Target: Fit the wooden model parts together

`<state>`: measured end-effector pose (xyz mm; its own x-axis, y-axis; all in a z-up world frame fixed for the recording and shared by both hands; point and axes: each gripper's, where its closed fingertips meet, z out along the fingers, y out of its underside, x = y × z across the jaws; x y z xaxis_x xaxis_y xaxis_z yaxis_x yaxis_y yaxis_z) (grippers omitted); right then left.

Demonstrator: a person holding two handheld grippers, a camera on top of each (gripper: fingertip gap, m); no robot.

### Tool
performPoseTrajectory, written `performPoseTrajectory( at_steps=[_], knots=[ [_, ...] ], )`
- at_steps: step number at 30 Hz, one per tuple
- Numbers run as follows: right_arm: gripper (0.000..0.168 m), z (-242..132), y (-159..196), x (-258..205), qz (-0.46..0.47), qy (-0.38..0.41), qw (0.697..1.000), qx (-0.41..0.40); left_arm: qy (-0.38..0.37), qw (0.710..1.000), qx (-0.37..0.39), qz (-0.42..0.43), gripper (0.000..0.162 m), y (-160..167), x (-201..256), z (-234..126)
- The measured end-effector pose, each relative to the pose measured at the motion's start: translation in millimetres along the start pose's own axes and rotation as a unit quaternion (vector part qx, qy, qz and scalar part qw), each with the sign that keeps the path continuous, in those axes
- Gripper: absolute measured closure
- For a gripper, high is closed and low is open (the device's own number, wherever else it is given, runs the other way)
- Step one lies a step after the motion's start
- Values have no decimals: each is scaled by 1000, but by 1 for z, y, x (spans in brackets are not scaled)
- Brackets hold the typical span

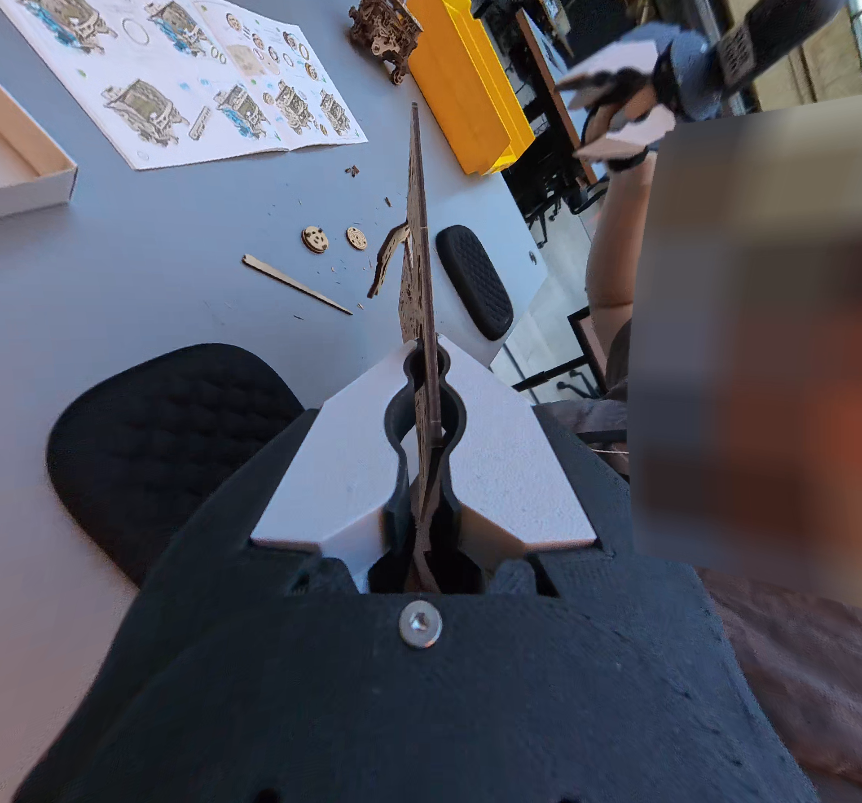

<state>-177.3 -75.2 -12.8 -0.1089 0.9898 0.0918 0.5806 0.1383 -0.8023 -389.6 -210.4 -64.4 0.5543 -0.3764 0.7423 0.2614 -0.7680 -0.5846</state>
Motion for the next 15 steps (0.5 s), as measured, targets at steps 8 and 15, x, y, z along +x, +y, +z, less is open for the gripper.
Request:
performPoseTrajectory(
  at_steps=[8,15],
  knots=[
    [134,-81,148,-122,100,-9,987,127,16,1000,1,-16,162,18,0,6],
    [137,-75,246,-241,107,-37,993,-16,25,1000,-15,-7,162,22,17,27]
  ],
)
